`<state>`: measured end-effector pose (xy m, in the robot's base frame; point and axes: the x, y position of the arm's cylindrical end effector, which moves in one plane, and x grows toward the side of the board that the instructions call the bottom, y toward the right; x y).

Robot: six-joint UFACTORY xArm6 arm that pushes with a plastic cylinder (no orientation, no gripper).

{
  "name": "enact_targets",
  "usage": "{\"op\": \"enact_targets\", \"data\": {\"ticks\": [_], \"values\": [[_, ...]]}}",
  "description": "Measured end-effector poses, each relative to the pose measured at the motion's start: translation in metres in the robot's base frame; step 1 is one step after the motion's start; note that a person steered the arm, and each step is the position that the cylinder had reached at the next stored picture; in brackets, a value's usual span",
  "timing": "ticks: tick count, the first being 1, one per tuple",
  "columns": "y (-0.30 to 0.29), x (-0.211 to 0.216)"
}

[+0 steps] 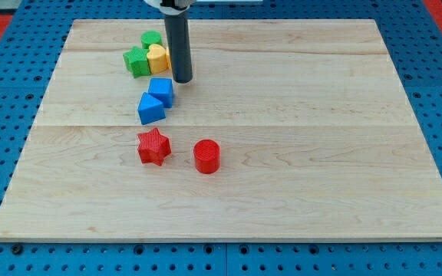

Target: Place blue blocks in a line

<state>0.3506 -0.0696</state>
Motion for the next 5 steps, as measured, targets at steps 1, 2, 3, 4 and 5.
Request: {"op": "enact_targets", "data": {"ticks": [1, 2, 3, 4, 5], "values": [[-0.003, 0.011], [-0.008, 0.015], [-0.02, 0.02], [-0.053, 0.032], [-0.079, 0.076]]}}
